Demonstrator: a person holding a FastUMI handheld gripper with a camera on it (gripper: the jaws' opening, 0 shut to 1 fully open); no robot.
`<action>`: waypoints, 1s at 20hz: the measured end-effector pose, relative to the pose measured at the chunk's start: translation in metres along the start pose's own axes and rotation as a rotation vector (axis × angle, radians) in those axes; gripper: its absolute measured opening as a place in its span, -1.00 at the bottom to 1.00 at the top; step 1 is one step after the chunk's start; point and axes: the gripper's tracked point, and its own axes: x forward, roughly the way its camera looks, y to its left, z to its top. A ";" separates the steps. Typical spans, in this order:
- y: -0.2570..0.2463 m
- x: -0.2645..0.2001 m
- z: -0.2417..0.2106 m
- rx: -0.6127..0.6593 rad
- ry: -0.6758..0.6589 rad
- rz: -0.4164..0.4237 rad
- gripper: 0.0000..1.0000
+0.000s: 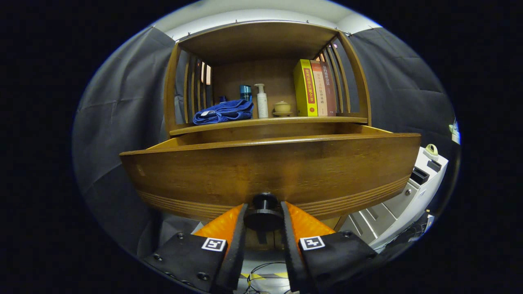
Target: Pull open the drawer, take out the items inside it, and place them on the countertop above the cabinet.
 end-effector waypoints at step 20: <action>0.023 -0.044 0.220 -0.056 -0.212 0.143 0.94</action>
